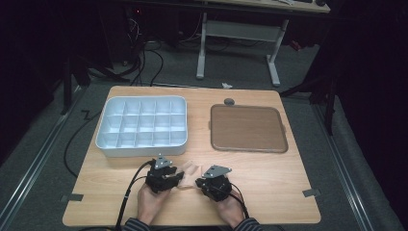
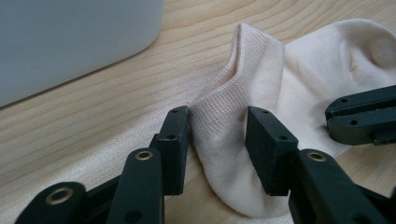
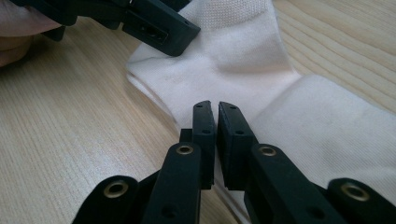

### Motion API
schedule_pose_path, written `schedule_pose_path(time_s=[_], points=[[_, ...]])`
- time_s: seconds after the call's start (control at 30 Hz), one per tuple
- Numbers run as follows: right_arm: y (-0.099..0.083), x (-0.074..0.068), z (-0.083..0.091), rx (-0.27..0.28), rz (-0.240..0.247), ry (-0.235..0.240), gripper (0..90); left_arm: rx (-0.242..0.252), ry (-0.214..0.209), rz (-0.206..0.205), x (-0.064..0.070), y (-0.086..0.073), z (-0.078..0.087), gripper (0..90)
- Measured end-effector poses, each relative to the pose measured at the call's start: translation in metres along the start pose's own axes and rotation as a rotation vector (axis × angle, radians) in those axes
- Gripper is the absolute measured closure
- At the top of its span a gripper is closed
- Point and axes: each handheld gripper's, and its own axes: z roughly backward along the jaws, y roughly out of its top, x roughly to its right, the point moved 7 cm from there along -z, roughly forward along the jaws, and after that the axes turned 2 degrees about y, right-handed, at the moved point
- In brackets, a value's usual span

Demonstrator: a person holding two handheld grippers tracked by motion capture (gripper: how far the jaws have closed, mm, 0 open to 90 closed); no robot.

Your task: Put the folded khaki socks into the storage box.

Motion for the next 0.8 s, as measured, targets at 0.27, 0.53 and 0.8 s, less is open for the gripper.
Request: schedule_pose_path(time_s=[0.27, 0.53, 0.8], points=[[0.0, -0.001, 0.0, -0.005, 0.013, -0.003, 85.6, 0.001, -0.024, 0.007, 0.001, -0.001, -0.002, 78.6], [-0.001, -0.001, 0.0, -0.003, 0.01, 0.0, 85.7, 0.031, -0.081, 0.049, 0.0, 0.004, 0.003, 83.2], [-0.002, -0.001, 0.0, -0.001, 0.014, -0.005, 85.8, 0.065, -0.123, 0.07, 0.003, 0.009, 0.012, 83.6]])
